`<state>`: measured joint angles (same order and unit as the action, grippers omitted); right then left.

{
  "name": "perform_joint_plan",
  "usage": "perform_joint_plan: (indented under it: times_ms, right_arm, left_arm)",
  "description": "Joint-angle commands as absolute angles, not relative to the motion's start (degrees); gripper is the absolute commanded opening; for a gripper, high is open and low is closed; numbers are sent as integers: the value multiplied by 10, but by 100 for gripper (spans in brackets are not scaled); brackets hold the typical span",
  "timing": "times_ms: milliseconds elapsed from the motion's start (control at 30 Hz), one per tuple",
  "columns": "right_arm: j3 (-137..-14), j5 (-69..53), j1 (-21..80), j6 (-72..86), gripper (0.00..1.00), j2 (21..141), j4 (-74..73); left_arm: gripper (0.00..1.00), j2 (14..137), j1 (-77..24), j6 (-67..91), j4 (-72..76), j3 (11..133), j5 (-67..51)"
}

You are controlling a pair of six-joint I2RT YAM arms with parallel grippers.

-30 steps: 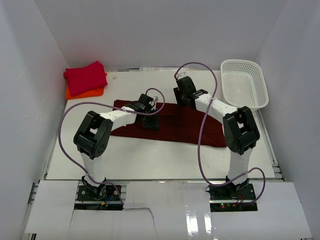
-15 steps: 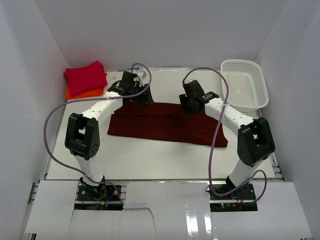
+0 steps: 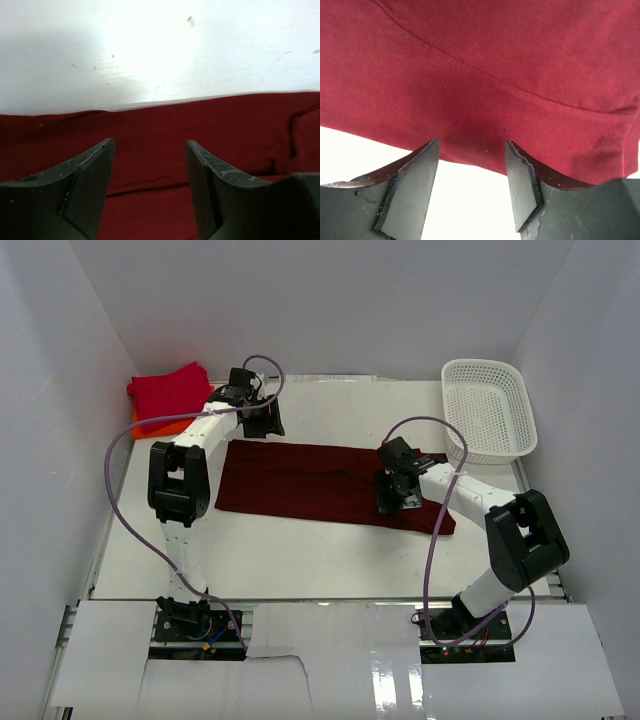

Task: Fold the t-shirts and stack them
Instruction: Fold the other side of the tshirt into a rectangle, then rotate the tshirt 90 degrees

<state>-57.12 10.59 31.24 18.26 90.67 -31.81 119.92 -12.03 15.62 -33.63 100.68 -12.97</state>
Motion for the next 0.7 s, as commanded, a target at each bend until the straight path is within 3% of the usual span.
perform_joint_plan:
  times_ms: [0, 667]
  right_arm:
    - [-571, 130, 315, 207, 61, 871, -327]
    - [-562, 135, 287, 216, 60, 928, -328]
  left_arm:
    - [68, 1203, -124, 144, -338, 1020, -121]
    - [65, 1240, -123, 142, -345, 1004, -60]
